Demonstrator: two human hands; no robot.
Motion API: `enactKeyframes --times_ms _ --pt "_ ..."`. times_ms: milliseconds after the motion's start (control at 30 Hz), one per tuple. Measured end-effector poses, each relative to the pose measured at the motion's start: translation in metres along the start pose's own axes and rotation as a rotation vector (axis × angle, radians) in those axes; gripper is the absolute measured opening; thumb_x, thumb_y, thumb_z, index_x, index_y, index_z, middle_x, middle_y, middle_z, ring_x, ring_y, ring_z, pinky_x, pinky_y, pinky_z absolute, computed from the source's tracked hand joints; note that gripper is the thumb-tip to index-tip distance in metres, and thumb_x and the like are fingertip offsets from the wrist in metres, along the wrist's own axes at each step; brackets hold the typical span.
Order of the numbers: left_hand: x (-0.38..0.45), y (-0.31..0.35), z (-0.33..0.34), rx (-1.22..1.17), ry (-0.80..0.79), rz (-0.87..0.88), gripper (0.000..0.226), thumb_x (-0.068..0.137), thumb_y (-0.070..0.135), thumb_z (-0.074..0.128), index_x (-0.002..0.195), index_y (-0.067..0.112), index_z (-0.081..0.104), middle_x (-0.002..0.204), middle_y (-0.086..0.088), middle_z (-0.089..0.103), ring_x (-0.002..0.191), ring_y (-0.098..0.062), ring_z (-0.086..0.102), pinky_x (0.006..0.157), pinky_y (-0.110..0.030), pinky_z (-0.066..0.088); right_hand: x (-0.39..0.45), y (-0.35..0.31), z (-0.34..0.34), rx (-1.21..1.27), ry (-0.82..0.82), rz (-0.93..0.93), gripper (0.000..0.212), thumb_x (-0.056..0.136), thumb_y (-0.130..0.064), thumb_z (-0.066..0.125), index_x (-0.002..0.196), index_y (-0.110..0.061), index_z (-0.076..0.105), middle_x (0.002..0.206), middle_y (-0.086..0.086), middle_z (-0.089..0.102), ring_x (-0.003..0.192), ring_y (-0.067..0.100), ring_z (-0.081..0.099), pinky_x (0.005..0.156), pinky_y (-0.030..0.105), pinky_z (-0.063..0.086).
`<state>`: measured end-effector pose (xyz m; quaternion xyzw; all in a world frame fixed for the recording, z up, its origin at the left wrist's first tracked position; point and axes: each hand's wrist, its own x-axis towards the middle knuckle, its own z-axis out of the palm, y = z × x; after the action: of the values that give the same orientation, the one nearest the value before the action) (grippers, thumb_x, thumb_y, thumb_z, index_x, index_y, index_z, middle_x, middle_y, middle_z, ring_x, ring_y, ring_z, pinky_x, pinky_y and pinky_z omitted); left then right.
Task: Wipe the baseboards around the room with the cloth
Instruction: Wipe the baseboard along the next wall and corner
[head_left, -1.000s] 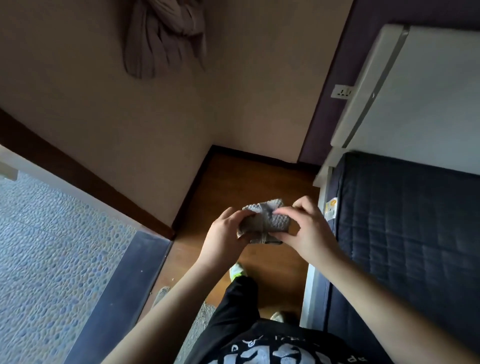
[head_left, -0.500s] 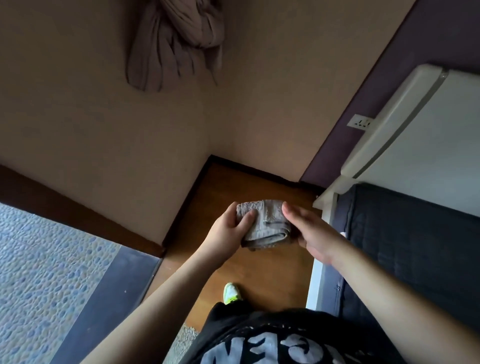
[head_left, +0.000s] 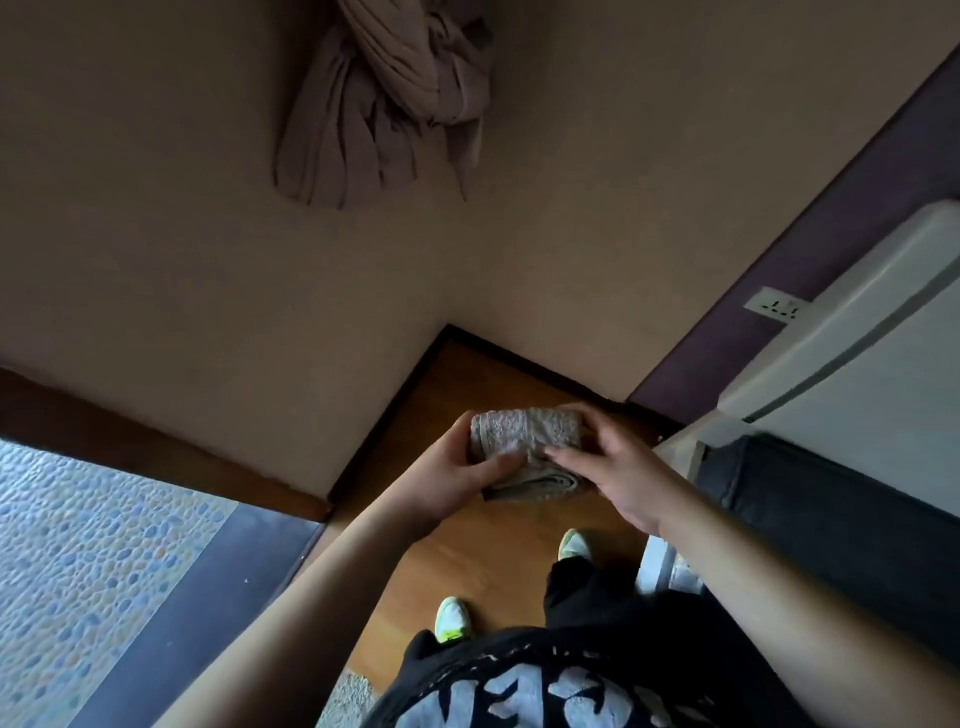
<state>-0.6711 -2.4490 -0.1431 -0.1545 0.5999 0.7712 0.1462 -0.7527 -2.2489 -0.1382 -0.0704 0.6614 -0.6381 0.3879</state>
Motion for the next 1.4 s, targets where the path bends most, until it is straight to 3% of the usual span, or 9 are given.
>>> enactKeyframes --times_ms 267,467,600,767,867,967,1133,1267,1400 --pt "0.058 0.017 0.046 -0.157 0.209 0.119 0.041 0.076 0.029 0.076 0.115 0.031 0.064 0.111 -0.005 0.07 0.105 -0.028 0.068 0.084 -0.037 0.056 0.051 -0.034 -0.069 -0.008 -0.132 -0.01 0.029 0.084 -0.027 0.068 0.11 -0.04 0.063 0.113 0.0 0.068 0.1 0.02 0.069 0.063 0.029 0.054" --pt "0.074 0.03 0.068 -0.153 0.295 0.304 0.032 0.082 0.004 0.061 0.108 0.023 0.066 0.105 -0.006 0.065 0.098 -0.026 0.063 0.084 -0.042 0.055 0.076 -0.057 -0.092 -0.018 -0.256 -0.079 0.021 0.085 -0.014 0.066 0.099 -0.03 0.065 0.104 0.001 0.07 0.098 0.019 0.069 0.068 0.026 0.055" --pt "0.068 0.038 0.067 0.109 0.417 0.37 0.028 0.083 0.002 0.06 0.101 0.023 0.064 0.105 -0.008 0.063 0.097 -0.032 0.062 0.081 -0.047 0.056 0.084 -0.061 -0.101 -0.157 -0.382 -0.044 0.039 0.087 -0.025 0.073 0.121 -0.039 0.059 0.118 -0.012 0.066 0.117 0.014 0.062 0.092 0.027 0.053" --pt "0.051 0.043 0.055 0.589 0.461 0.566 0.04 0.084 -0.01 0.064 0.095 0.028 0.063 0.106 0.013 0.065 0.101 -0.005 0.064 0.075 -0.021 0.056 0.081 -0.068 -0.091 -0.1 -0.599 0.113 0.096 0.061 -0.075 0.073 0.133 -0.015 0.053 0.122 0.008 0.068 0.11 0.029 0.067 0.094 0.034 0.054" --pt "0.043 0.039 0.052 0.744 0.417 0.659 0.028 0.081 -0.008 0.067 0.098 0.015 0.066 0.107 -0.01 0.065 0.1 -0.02 0.066 0.075 -0.038 0.058 0.078 -0.07 -0.077 -0.264 -0.577 0.04 0.078 0.069 -0.069 0.071 0.125 -0.015 0.06 0.101 0.002 0.073 0.088 0.024 0.071 0.083 0.035 0.057" --pt "0.033 0.035 0.045 0.749 0.442 0.693 0.025 0.082 -0.006 0.071 0.101 0.01 0.068 0.106 -0.011 0.066 0.1 -0.023 0.067 0.074 -0.042 0.058 0.075 -0.066 -0.064 -0.342 -0.541 -0.045 0.058 0.076 -0.053 0.072 0.117 -0.014 0.064 0.076 0.0 0.07 0.071 0.019 0.066 0.072 0.035 0.055" --pt "0.012 0.031 0.025 0.614 0.445 0.423 0.06 0.081 0.026 0.08 0.13 0.034 0.048 0.121 0.018 0.06 0.11 -0.006 0.062 0.089 -0.028 0.055 0.071 -0.065 -0.047 -0.401 -0.489 -0.152 0.047 0.074 -0.051 0.076 0.1 -0.014 0.064 0.064 -0.003 0.064 0.058 0.014 0.061 0.056 0.03 0.05" --pt "-0.006 0.026 0.008 0.463 0.209 0.256 0.081 0.078 0.055 0.076 0.144 0.021 0.043 0.135 0.005 0.058 0.126 -0.017 0.056 0.104 -0.041 0.048 0.069 -0.069 -0.036 -0.465 -0.42 -0.25 0.043 0.071 -0.055 0.073 0.095 -0.021 0.062 0.071 -0.001 0.063 0.058 0.016 0.061 0.051 0.03 0.05" --pt "-0.012 0.033 0.009 0.45 0.332 0.269 0.073 0.08 0.064 0.067 0.136 0.018 0.053 0.125 0.004 0.065 0.117 -0.014 0.062 0.098 -0.037 0.053 0.065 -0.071 -0.027 -0.586 -0.382 -0.392 0.038 0.071 -0.056 0.071 0.09 -0.026 0.058 0.077 0.001 0.061 0.064 0.016 0.062 0.052 0.042 0.051"
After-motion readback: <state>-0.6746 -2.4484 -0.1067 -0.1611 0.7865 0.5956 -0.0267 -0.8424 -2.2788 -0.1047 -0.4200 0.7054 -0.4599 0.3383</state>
